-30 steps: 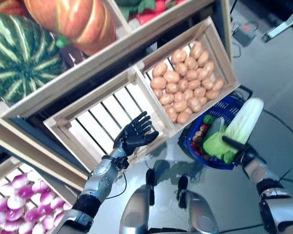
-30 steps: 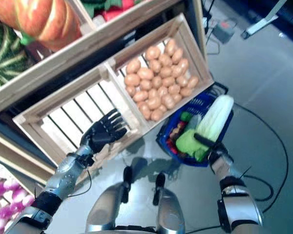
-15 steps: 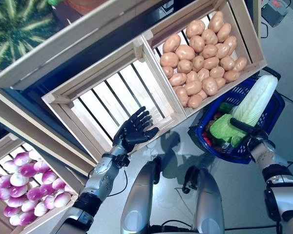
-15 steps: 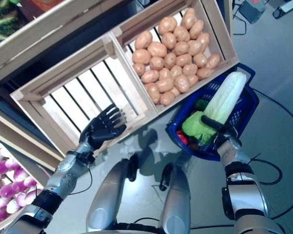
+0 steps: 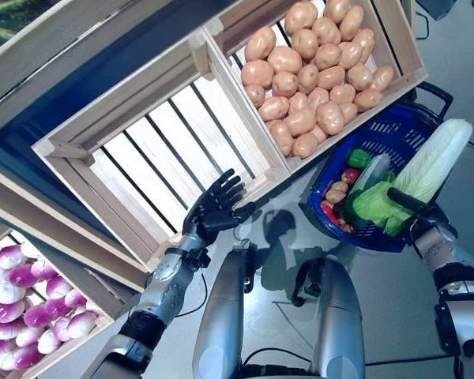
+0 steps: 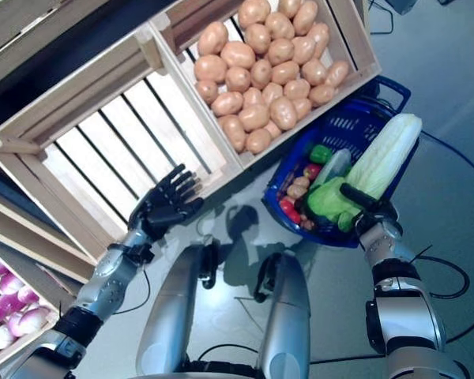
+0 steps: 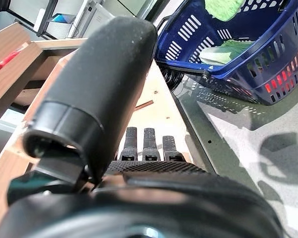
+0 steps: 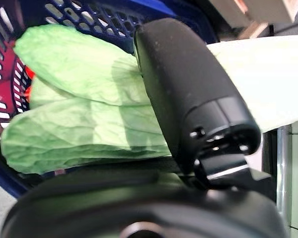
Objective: Put vegetables into the basket
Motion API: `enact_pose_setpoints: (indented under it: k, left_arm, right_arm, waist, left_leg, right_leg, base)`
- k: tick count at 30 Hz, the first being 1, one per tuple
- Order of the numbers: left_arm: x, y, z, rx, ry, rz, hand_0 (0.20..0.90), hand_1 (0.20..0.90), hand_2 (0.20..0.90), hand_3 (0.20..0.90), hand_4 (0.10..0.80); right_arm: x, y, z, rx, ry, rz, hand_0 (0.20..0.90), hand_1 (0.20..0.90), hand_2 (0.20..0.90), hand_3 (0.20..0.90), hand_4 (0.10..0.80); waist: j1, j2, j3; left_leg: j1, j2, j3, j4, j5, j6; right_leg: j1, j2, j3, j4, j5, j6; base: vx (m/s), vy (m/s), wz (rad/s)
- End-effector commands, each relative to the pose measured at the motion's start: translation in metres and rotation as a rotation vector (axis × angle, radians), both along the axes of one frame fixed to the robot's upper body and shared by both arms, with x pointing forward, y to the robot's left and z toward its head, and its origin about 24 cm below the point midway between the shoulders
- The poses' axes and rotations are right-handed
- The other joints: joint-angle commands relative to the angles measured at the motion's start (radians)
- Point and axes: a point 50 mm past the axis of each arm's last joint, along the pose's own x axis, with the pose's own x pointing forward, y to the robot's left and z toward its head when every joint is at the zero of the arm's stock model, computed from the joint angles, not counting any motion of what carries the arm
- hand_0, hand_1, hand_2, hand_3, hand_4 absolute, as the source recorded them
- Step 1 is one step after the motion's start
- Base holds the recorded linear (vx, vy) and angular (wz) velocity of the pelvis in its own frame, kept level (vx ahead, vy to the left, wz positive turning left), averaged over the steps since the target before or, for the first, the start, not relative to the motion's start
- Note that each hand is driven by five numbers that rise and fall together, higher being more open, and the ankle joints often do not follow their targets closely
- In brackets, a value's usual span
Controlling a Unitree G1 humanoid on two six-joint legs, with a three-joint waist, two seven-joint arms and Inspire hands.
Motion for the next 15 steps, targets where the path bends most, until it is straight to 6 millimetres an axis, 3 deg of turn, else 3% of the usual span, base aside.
enact_pose_setpoints:
  k: [1, 15]
  left_arm:
    - [0.0026, -0.0065, 0.0429, -0.071, -0.237, -0.034, 0.9, 0.9, 0.9, 0.9, 0.8]
    - [-0.001, -0.0016, 0.0392, -0.073, -0.225, -0.03, 0.9, 0.9, 0.9, 0.9, 0.8]
  right_arm:
    - [0.0029, -0.0313, 0.0562, -0.064, -0.241, -0.108, 0.9, 0.9, 0.9, 0.9, 0.8]
    - [0.0073, -0.0217, 0.0583, -0.202, -0.227, 0.043, 0.9, 0.9, 0.9, 0.9, 0.8]
  waist:
    - [0.007, -0.002, -0.005]
    - [0.011, -0.018, -0.01]
  left_leg:
    - [0.1, -0.03, 0.066, 0.041, -0.091, 0.086]
    - [0.182, -0.017, 0.067, -0.016, -0.073, 0.084]
  right_leg:
    - [0.083, 0.015, -0.027, -0.019, 0.059, -0.069]
    - [0.156, 0.023, -0.017, -0.077, 0.082, -0.058]
  base:
    - [0.0, 0.0, 0.0]
    - [0.0, 0.0, 0.0]
